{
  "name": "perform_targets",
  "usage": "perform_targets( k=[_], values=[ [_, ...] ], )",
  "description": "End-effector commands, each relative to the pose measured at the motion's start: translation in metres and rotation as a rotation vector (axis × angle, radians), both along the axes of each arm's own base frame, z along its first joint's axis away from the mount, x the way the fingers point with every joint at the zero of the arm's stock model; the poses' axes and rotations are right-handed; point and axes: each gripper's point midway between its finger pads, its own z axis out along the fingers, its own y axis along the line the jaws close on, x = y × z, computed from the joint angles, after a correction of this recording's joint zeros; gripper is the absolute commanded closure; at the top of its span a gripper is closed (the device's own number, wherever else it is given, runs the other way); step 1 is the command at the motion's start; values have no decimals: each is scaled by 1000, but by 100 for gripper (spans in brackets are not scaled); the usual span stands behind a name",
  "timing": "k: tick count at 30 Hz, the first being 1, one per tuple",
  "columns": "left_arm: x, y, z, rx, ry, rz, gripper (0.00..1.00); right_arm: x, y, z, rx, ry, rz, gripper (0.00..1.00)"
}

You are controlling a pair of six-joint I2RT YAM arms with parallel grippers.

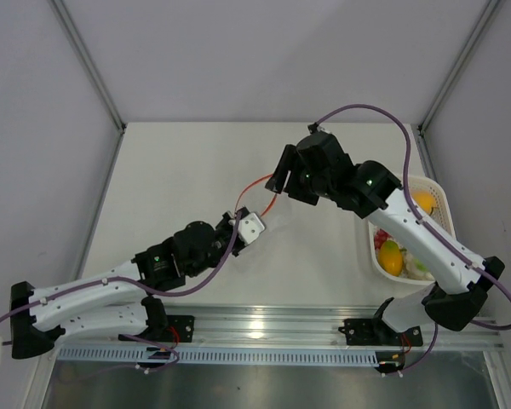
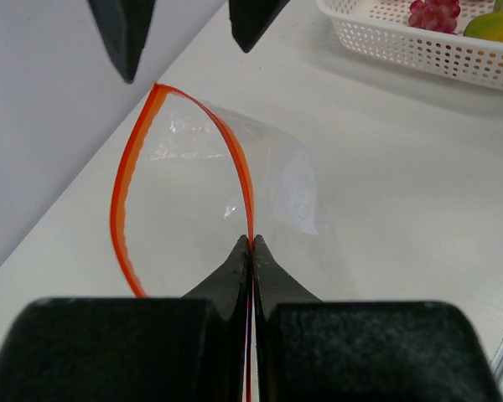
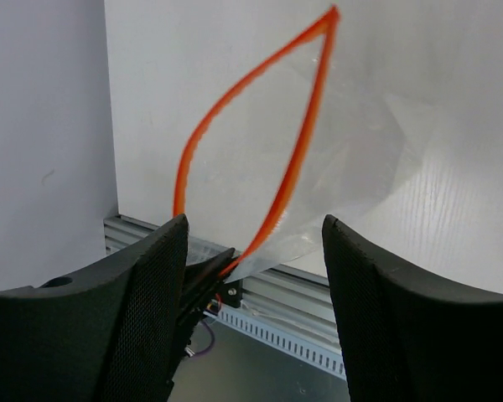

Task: Place the food in the zip-top bag and seal the zipper
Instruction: Open the zipper of the food storage bag.

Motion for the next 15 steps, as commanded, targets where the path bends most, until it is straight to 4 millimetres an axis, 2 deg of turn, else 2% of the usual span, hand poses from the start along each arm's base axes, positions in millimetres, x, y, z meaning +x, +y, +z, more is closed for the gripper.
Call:
perform_targets(
  k=[1, 2, 7, 9, 14, 15],
  values=[
    [-1, -7, 3, -2, -21, -6, 100, 6, 5, 10, 17, -14, -33, 32],
    [-2, -8, 3, -4, -19, -8, 100, 6, 6, 9, 17, -10, -32, 33],
    [-7, -13, 9, -26, -27, -26, 99, 9, 5, -28, -81, 65, -29, 32],
    [-9, -15, 8, -23, -29, -30, 99, 9, 5, -36, -99, 77, -29, 33],
    [-11, -16, 6, -23, -27, -31, 99, 1, -4, -57, -174, 117, -37, 34],
    [-11, -17, 6, -22, -28, -33, 100, -2, -6, -66, -188, 132, -38, 34]
  ],
)
